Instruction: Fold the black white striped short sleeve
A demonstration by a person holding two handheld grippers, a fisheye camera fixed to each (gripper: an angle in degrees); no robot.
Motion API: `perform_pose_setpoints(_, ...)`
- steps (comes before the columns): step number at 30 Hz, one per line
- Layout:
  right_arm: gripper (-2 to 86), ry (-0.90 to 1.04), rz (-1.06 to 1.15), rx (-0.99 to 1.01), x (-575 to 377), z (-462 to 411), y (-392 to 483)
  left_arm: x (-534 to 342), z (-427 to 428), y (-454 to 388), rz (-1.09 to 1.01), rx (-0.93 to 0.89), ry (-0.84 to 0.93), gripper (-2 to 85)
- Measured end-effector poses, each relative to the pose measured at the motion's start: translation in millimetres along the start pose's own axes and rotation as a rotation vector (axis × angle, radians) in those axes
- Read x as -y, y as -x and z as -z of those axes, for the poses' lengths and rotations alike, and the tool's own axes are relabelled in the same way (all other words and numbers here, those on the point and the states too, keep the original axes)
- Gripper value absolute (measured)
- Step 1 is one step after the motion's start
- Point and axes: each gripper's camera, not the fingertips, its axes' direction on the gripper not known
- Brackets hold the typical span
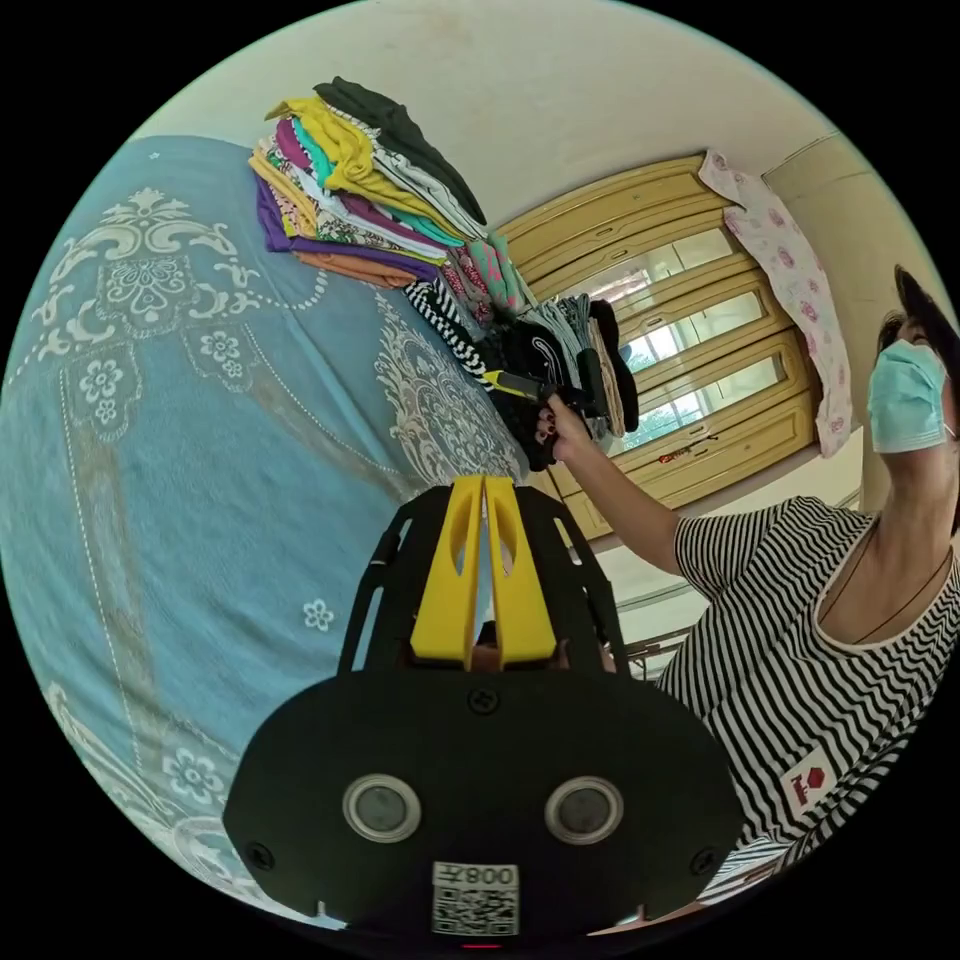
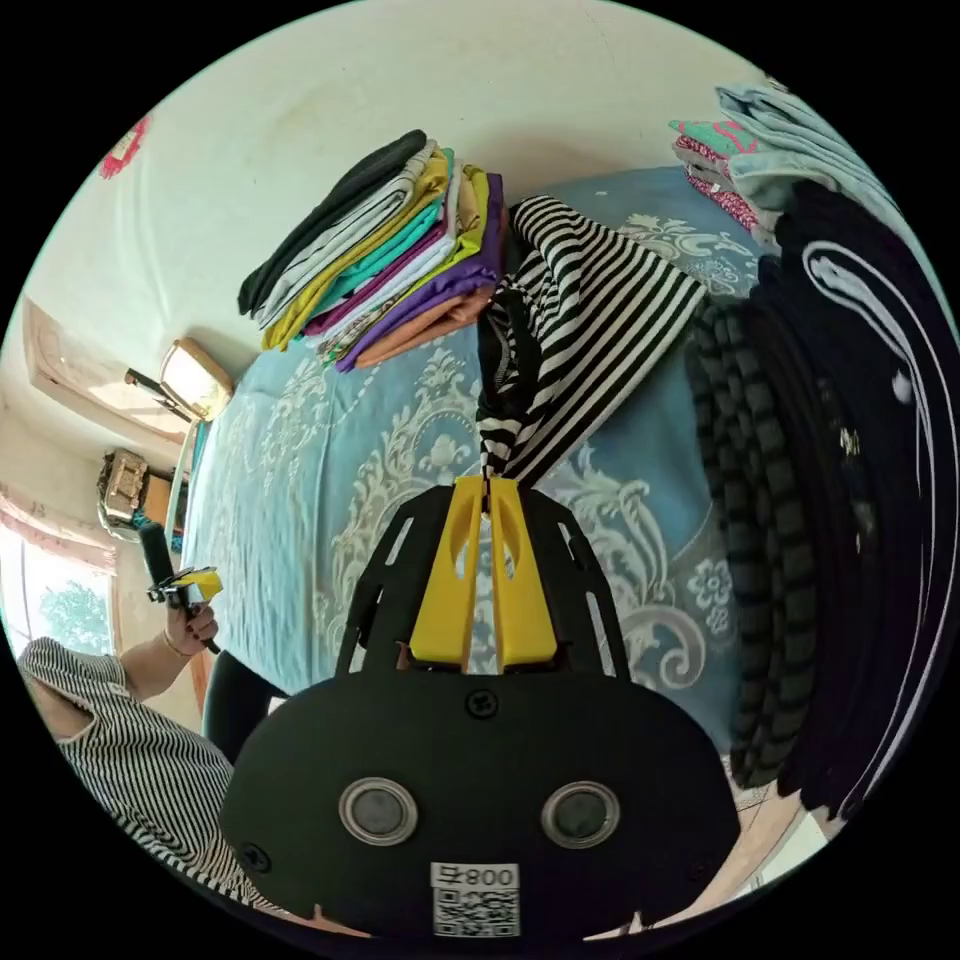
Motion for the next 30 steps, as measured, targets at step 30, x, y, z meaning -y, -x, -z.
perform_pose_setpoints(30, 9.2, 0.100, 0.176, -0.295, -18, 80, 265, -177, 74, -44, 0.130, -0.080, 0.001, 0.2)
